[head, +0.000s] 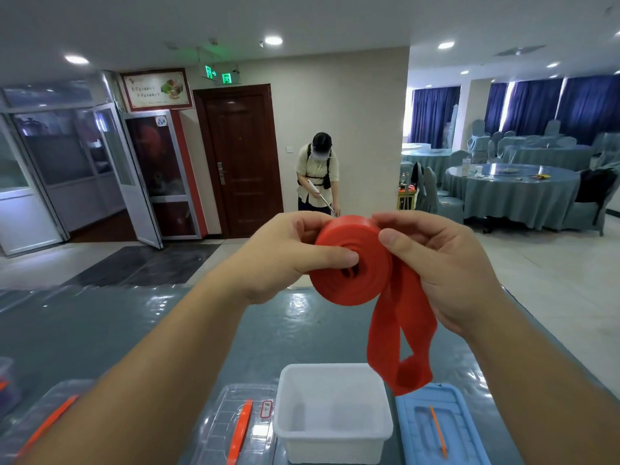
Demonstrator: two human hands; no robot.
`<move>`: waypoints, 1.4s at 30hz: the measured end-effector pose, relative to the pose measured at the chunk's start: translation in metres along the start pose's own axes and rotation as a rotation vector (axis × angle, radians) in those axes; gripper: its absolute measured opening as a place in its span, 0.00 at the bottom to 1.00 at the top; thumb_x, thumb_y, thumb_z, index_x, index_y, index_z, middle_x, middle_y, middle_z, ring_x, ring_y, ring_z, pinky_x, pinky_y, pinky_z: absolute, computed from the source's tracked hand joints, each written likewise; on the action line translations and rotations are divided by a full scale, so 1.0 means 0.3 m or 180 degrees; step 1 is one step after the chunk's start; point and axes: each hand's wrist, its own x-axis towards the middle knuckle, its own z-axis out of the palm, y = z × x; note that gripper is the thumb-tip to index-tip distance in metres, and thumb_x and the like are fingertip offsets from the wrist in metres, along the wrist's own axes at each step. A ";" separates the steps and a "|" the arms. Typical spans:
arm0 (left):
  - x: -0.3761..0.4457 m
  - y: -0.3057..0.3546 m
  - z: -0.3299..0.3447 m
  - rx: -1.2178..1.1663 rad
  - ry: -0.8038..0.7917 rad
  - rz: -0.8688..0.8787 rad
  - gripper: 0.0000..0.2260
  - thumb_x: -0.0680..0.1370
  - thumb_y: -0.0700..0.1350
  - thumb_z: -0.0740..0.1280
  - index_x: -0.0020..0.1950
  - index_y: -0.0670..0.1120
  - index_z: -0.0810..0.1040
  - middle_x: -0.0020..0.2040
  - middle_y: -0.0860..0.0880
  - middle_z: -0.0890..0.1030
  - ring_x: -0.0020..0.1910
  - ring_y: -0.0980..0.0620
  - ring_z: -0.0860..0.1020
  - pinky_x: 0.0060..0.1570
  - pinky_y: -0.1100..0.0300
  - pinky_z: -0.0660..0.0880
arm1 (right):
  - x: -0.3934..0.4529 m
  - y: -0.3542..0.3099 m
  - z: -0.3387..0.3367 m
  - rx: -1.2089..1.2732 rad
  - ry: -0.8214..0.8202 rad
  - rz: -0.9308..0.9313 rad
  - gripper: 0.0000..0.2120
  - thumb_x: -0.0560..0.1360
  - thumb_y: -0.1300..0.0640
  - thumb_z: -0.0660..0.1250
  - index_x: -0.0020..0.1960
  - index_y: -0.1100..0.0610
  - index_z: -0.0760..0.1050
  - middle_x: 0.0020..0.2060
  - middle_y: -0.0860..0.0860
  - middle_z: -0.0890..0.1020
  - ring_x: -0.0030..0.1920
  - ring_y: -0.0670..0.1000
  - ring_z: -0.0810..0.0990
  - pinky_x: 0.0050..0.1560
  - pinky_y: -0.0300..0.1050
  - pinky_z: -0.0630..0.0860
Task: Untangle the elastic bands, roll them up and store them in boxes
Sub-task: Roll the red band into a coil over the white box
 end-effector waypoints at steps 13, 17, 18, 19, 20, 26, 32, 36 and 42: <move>0.013 0.001 -0.013 0.0802 -0.0224 0.0456 0.22 0.75 0.35 0.77 0.66 0.52 0.81 0.57 0.49 0.86 0.55 0.51 0.85 0.53 0.58 0.82 | 0.033 0.027 -0.007 0.0237 -0.0047 0.0217 0.16 0.69 0.57 0.74 0.57 0.56 0.81 0.47 0.56 0.89 0.46 0.51 0.88 0.46 0.43 0.85; 0.024 -0.010 -0.028 0.0678 0.0008 0.0541 0.20 0.75 0.37 0.78 0.65 0.50 0.82 0.57 0.48 0.86 0.56 0.48 0.85 0.55 0.55 0.83 | 0.041 0.042 -0.009 0.0015 0.0006 0.0185 0.14 0.71 0.53 0.72 0.57 0.53 0.82 0.49 0.53 0.89 0.49 0.50 0.88 0.50 0.43 0.84; 0.027 -0.014 -0.035 0.0599 0.0119 0.0564 0.20 0.75 0.37 0.77 0.66 0.49 0.82 0.58 0.47 0.86 0.56 0.48 0.85 0.55 0.56 0.83 | 0.038 0.052 -0.015 -0.0125 0.0032 0.0214 0.13 0.73 0.53 0.71 0.57 0.52 0.82 0.48 0.52 0.89 0.48 0.48 0.88 0.50 0.42 0.84; 0.029 -0.020 -0.042 0.0512 0.0247 0.0583 0.20 0.75 0.37 0.77 0.66 0.49 0.82 0.58 0.46 0.86 0.55 0.47 0.85 0.55 0.56 0.82 | 0.033 0.070 -0.028 -0.0254 0.0042 0.0260 0.11 0.75 0.54 0.70 0.57 0.52 0.82 0.47 0.51 0.89 0.47 0.46 0.87 0.49 0.41 0.83; 0.030 -0.023 -0.050 0.0446 0.0382 0.0611 0.20 0.75 0.37 0.77 0.66 0.49 0.82 0.57 0.45 0.86 0.55 0.46 0.85 0.55 0.56 0.82 | 0.024 0.092 -0.043 -0.0359 0.0036 0.0334 0.08 0.78 0.55 0.69 0.56 0.51 0.82 0.47 0.50 0.89 0.46 0.45 0.87 0.49 0.41 0.82; 0.037 -0.017 -0.101 0.0264 0.0984 0.0690 0.18 0.76 0.39 0.77 0.63 0.54 0.83 0.53 0.53 0.87 0.50 0.54 0.85 0.52 0.57 0.84 | -0.062 0.251 -0.138 -0.0361 -0.0167 0.1062 0.06 0.77 0.64 0.71 0.52 0.56 0.85 0.46 0.58 0.88 0.51 0.55 0.86 0.62 0.57 0.79; 0.034 -0.031 -0.125 0.0164 0.1078 0.0685 0.17 0.76 0.39 0.76 0.55 0.62 0.85 0.52 0.54 0.87 0.52 0.54 0.85 0.50 0.58 0.83 | -0.133 0.341 -0.193 0.0431 -0.0525 0.1317 0.26 0.59 0.55 0.85 0.55 0.58 0.85 0.52 0.66 0.85 0.54 0.62 0.86 0.58 0.49 0.83; 0.032 -0.047 -0.136 0.0216 0.1118 0.0544 0.18 0.75 0.41 0.77 0.62 0.57 0.83 0.52 0.56 0.86 0.52 0.56 0.85 0.51 0.57 0.84 | -0.119 0.368 -0.183 -0.0116 0.0227 0.1121 0.21 0.62 0.54 0.85 0.51 0.58 0.83 0.48 0.61 0.87 0.47 0.57 0.85 0.53 0.51 0.83; 0.017 -0.045 -0.126 0.0430 0.0973 0.0582 0.19 0.76 0.42 0.77 0.64 0.57 0.82 0.52 0.58 0.86 0.50 0.60 0.84 0.46 0.66 0.81 | -0.085 0.358 -0.166 -0.1000 0.1236 0.0883 0.06 0.79 0.65 0.69 0.48 0.55 0.75 0.40 0.54 0.83 0.26 0.54 0.79 0.33 0.53 0.78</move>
